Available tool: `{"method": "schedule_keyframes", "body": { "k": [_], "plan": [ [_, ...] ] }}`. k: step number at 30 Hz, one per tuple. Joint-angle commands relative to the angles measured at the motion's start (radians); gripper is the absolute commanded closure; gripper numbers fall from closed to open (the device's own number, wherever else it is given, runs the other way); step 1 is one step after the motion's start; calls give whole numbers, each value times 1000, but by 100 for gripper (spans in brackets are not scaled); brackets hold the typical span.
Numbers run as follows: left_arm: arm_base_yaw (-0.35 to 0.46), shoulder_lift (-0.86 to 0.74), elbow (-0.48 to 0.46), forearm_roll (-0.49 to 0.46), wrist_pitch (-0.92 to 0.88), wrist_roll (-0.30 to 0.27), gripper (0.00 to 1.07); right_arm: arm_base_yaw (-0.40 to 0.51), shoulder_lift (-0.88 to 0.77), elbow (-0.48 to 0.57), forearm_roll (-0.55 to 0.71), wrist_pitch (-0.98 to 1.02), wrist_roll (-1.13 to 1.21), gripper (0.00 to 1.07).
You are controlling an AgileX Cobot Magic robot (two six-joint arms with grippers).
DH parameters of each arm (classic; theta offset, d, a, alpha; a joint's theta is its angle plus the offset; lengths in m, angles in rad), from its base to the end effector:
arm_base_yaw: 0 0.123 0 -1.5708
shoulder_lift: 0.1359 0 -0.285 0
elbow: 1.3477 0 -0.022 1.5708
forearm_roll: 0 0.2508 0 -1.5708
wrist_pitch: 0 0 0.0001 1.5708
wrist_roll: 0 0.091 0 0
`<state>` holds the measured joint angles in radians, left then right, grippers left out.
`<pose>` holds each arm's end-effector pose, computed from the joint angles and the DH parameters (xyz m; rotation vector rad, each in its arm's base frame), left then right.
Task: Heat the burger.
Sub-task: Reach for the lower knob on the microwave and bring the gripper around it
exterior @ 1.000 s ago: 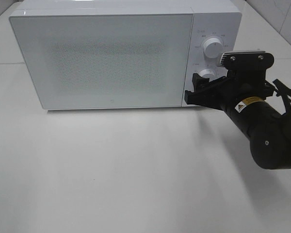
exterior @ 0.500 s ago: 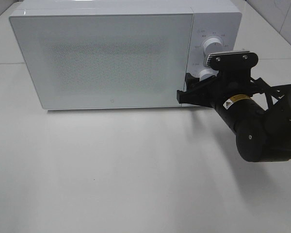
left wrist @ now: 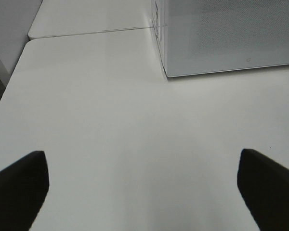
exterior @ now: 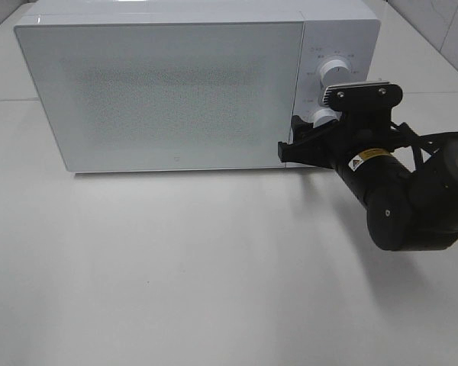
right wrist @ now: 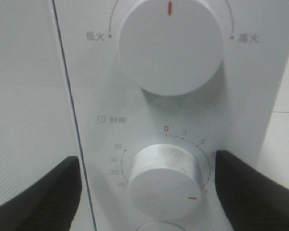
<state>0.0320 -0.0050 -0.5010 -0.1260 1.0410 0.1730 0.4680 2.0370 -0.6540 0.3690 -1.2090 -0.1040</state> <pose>-0.0050 -0.0100 0.2797 0.1465 2.0070 -0.0196 0.3136 0.1241 0.1129 -0.1066 1.6721 0.0880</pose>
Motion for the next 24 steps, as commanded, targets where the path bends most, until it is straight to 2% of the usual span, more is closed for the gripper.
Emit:
{"method": "schedule_keyframes", "body": {
  "k": [1, 14, 17, 19, 22, 24],
  "plan": [
    [2, -20, 3, 0, -6, -6, 6, -3, 14, -27, -3, -204, -8, 31],
    [2, -20, 3, 0, -6, -6, 6, -3, 14, -30, 18, -218, -10, 32],
    [2, -20, 3, 0, -6, -6, 6, -3, 14, -30, 22, -219, -10, 34],
    [2, -20, 3, 0, -6, -6, 6, -3, 14, -30, 22, -221, -10, 45],
    [2, -20, 3, 0, -6, -6, 6, -3, 14, -30, 22, -221, -10, 49],
    [2, -20, 3, 0, -6, -6, 6, -3, 14, -30, 22, -221, -10, 64]
  ]
}}
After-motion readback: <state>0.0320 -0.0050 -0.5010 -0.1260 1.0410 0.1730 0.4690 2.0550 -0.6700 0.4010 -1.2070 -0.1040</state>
